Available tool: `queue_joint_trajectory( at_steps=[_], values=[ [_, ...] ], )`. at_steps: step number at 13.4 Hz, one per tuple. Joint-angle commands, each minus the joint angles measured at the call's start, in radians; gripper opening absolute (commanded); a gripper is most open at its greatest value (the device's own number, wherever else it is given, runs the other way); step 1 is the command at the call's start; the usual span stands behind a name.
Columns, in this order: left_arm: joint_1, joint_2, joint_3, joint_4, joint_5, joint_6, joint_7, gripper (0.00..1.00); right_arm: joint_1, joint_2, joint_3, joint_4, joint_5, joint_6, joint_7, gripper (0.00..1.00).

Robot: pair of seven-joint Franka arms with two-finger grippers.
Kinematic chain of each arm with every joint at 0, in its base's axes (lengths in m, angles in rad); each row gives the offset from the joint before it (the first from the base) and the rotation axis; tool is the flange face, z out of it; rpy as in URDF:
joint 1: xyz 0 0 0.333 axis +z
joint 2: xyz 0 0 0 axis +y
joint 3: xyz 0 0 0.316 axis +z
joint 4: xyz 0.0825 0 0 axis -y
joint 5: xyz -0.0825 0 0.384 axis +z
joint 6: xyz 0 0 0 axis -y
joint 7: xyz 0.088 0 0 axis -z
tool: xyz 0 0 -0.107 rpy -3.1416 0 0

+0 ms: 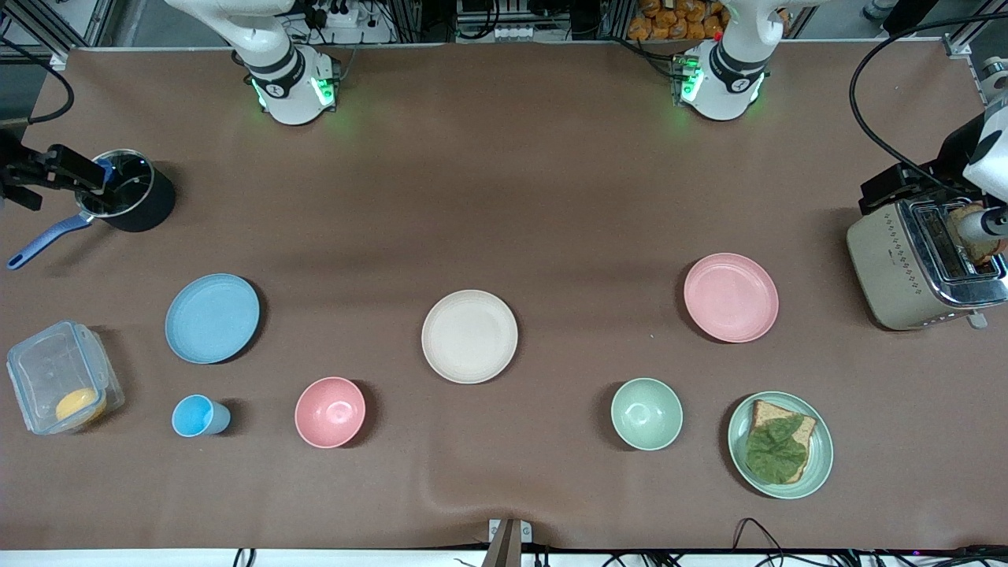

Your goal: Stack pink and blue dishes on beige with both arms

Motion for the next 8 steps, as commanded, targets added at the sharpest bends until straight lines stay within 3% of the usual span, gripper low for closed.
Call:
queue_joint_trajectory(
  at_steps=[1,8],
  values=[
    [0.001,-0.011,0.000,-0.005,0.022,-0.010,0.014,1.00,0.000,-0.005,-0.001,-0.002,0.016,0.002,-0.010,1.00],
    [-0.007,0.001,0.000,-0.005,0.022,-0.010,0.003,1.00,-0.011,0.004,-0.002,-0.001,0.016,-0.004,-0.010,1.00]
  ],
)
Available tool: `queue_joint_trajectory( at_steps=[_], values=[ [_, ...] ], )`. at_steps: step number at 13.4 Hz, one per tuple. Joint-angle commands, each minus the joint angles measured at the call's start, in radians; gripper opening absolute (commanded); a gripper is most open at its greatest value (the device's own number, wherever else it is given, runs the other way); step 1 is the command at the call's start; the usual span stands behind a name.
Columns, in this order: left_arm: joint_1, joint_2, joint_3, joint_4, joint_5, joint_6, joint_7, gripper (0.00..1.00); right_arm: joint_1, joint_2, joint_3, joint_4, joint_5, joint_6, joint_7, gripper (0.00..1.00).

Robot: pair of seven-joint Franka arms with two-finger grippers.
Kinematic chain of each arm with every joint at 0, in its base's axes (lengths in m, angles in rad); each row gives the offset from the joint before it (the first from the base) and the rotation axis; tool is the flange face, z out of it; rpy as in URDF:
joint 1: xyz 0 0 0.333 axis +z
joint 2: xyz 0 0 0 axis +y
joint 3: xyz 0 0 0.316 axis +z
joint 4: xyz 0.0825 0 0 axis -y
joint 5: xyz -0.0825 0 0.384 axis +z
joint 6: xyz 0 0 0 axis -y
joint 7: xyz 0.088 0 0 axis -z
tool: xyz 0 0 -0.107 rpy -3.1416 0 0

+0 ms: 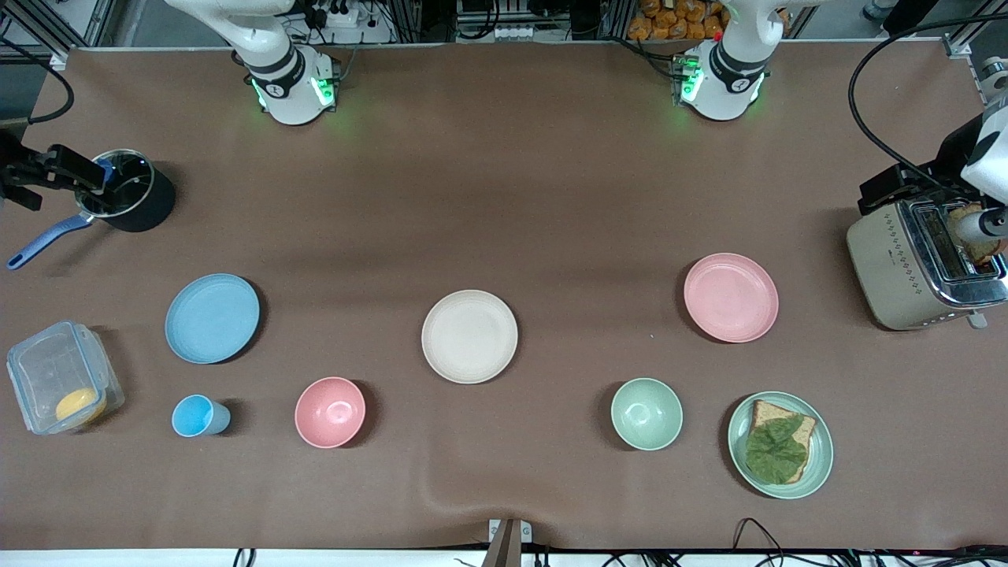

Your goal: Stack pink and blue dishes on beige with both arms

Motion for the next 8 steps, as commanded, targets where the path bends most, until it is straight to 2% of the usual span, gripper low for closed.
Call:
queue_joint_trajectory(
  at_steps=[1,8],
  values=[
    [-0.005,-0.002,0.000,-0.002,0.021,-0.010,0.002,1.00,-0.015,0.007,-0.001,0.002,0.016,-0.006,-0.008,1.00],
    [0.002,0.032,-0.001,-0.022,0.018,-0.008,-0.001,1.00,-0.065,0.071,-0.006,0.006,0.016,0.000,-0.010,1.00]
  ],
)
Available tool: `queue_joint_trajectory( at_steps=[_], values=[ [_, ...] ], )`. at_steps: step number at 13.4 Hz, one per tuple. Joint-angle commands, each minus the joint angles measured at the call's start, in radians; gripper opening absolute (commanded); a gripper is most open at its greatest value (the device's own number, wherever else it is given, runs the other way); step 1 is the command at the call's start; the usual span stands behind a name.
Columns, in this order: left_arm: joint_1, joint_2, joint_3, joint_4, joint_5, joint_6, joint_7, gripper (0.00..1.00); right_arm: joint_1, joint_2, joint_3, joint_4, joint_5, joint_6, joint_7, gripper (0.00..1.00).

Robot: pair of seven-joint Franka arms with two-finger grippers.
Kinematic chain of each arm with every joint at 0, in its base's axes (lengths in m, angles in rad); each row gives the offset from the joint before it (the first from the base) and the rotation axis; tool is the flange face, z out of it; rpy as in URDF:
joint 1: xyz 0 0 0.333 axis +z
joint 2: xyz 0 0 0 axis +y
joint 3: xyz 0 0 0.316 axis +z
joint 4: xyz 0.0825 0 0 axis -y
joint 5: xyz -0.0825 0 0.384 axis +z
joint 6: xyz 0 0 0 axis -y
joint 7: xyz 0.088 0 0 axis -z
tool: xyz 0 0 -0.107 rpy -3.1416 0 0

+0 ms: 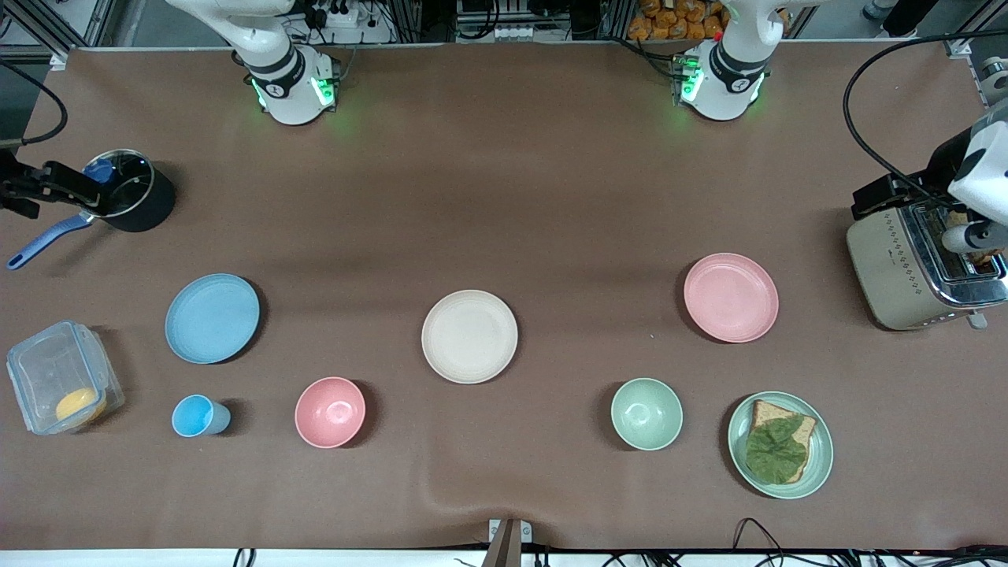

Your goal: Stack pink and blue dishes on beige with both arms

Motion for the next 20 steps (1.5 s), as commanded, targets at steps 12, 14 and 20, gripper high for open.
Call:
queue_joint_trajectory(
  at_steps=[12,14,20],
  values=[
    [0.016,0.052,-0.002,-0.213,0.015,0.204,-0.001,1.00,-0.173,0.136,0.009,-0.063,0.018,0.077,-0.014,1.00],
    [0.015,0.052,-0.002,-0.272,0.011,0.266,-0.003,1.00,-0.184,0.136,0.008,-0.108,0.018,0.135,-0.014,1.00],
    [0.012,0.059,-0.002,-0.431,0.000,0.444,-0.004,1.00,-0.232,0.141,0.008,-0.207,0.018,0.267,-0.034,1.00]
  ],
)
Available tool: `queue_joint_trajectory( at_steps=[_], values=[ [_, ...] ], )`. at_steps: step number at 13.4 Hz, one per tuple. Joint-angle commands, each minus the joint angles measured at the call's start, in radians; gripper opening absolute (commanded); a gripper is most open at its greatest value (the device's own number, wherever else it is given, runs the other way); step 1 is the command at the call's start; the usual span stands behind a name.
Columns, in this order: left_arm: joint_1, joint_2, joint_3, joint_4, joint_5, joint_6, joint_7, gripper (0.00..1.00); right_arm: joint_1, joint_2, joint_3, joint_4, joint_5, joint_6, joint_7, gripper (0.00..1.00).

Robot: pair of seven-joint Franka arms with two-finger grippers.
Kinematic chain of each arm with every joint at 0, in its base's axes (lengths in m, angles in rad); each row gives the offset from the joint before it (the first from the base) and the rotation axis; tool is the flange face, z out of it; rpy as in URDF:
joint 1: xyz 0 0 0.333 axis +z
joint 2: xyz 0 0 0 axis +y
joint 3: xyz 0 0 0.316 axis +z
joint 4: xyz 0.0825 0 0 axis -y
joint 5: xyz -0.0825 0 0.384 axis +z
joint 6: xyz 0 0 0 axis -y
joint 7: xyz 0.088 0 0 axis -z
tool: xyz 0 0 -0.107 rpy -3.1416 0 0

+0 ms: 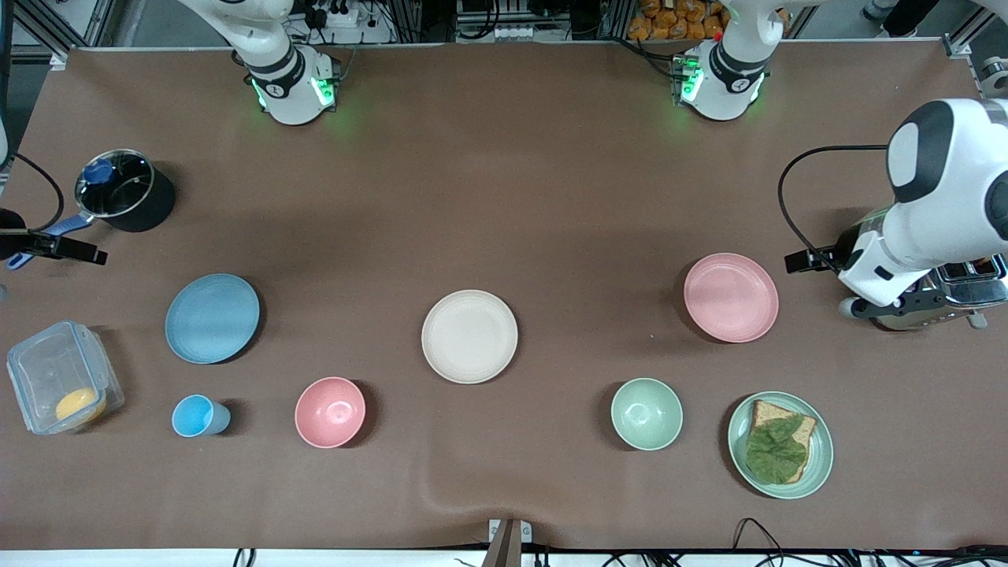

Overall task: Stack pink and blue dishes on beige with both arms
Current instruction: 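Reach the left gripper to the pink plate while the right gripper reaches the blue plate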

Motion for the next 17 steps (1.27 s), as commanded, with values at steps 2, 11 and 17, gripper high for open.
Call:
queue_joint_trajectory(
  at_steps=[2,11,17],
  values=[
    [0.005,0.019,-0.003,-0.085,-0.012,0.100,-0.004,1.00,-0.091,0.013,0.015,-0.076,0.018,0.129,-0.104,1.00],
    [0.052,0.187,-0.001,-0.124,-0.035,0.295,0.017,1.00,-0.082,0.258,0.013,-0.073,0.053,0.391,-0.134,1.00],
    [0.063,0.270,0.002,-0.124,0.009,0.372,0.035,1.00,-0.082,0.346,0.013,-0.078,0.052,0.410,-0.130,1.00]
  ],
)
